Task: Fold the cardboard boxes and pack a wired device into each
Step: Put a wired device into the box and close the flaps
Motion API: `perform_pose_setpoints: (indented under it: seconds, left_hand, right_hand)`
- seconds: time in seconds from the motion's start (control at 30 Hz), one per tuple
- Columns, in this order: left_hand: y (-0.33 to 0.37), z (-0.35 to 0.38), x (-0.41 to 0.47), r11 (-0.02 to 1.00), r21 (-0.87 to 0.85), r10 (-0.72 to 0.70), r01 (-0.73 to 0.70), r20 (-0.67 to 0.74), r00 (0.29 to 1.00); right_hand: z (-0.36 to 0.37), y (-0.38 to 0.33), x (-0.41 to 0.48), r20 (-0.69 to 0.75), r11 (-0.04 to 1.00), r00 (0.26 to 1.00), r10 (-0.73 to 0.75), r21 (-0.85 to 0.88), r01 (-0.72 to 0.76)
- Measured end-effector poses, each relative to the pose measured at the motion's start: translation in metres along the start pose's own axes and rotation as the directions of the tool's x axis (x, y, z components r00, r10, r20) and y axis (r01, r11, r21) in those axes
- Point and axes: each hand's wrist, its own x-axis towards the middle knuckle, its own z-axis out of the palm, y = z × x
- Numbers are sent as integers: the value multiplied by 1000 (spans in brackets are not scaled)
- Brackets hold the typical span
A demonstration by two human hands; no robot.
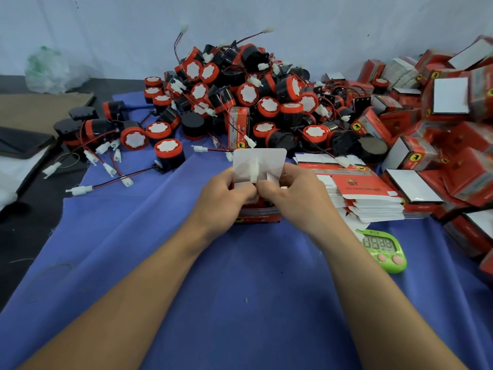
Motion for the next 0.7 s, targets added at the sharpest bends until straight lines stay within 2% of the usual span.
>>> perform_pose_setpoints:
  seconds: [0.13, 0.2, 0.37, 0.47, 0.53, 0.6, 0.63, 0.7]
  left_hand:
    - [-1, -1, 2, 1000, 3, -7, 7, 4, 1000]
    - [-2, 0, 2, 1000, 28, -1, 1, 11, 1000]
    - [-4, 2, 2, 995, 99, 15, -16, 9, 1000]
    - [-5, 2, 3, 994, 106, 23, -23, 5, 1000]
    - [-6, 2, 3, 993, 112, 27, -28, 5, 1000]
    - [-5, 2, 3, 993, 114, 26, -27, 3, 1000]
    - [-3, 2, 3, 992, 121, 33, -34, 3, 999]
    - [-1, 2, 4, 983, 172, 66, -66, 1, 998]
  right_hand:
    - [-9, 3, 0, 147, 964, 987, 58, 249, -94]
    - [-8, 1, -1, 122, 954, 991, 53, 287, -87]
    - [4, -12, -6, -133, 980, 989, 66, 195, -39]
    - [6, -20, -11, -370, 984, 929, 31, 175, 37]
    - [1, -25, -16, -578, 981, 807, -126, 50, 189]
    - [1, -30, -22, -635, 938, 690, -348, -229, 262]
    - [4, -34, -23, -609, 911, 685, -401, -342, 229]
    - [16, -43, -23, -531, 849, 746, -402, -521, 87]
